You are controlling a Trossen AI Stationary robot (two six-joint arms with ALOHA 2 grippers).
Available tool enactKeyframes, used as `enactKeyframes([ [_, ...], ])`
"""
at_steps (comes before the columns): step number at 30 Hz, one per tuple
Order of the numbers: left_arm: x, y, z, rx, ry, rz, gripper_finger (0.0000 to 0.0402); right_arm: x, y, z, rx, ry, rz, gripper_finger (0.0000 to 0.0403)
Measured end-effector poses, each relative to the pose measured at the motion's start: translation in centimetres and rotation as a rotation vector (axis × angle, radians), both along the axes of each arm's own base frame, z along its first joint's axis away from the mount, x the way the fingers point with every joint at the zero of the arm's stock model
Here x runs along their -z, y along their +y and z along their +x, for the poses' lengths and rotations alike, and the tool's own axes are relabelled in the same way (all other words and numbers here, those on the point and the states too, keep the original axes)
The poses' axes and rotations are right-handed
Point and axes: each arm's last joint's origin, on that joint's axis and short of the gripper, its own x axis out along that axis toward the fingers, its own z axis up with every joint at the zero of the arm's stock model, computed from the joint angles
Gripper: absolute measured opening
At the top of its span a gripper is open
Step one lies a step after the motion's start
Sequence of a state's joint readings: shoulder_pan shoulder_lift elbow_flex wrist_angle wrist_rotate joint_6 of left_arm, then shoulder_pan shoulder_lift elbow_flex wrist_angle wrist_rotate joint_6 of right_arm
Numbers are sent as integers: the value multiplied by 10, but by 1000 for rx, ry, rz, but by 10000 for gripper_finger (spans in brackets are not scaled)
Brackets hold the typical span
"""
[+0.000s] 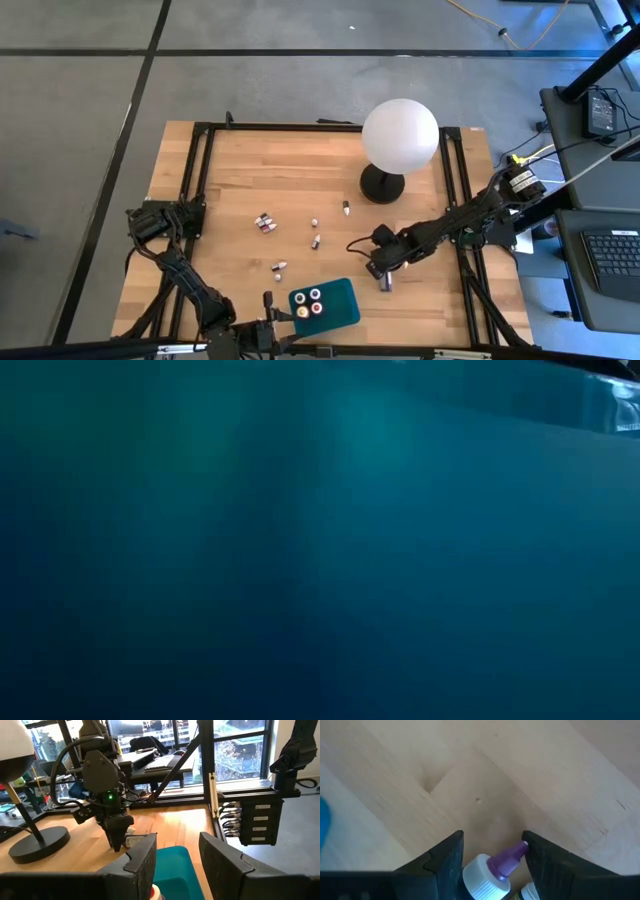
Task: Pick & Place food coloring
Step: Put the large purple food coloring bottle into the blue bin
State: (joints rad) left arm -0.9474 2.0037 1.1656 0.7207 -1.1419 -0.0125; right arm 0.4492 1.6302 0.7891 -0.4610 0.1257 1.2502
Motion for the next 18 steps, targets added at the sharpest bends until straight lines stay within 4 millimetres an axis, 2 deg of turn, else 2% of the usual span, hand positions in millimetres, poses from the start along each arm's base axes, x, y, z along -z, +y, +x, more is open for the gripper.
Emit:
enactKeyframes([
  [18,1,-2,-2,15,10,11,144,2,1,-6,120,107,124,207],
])
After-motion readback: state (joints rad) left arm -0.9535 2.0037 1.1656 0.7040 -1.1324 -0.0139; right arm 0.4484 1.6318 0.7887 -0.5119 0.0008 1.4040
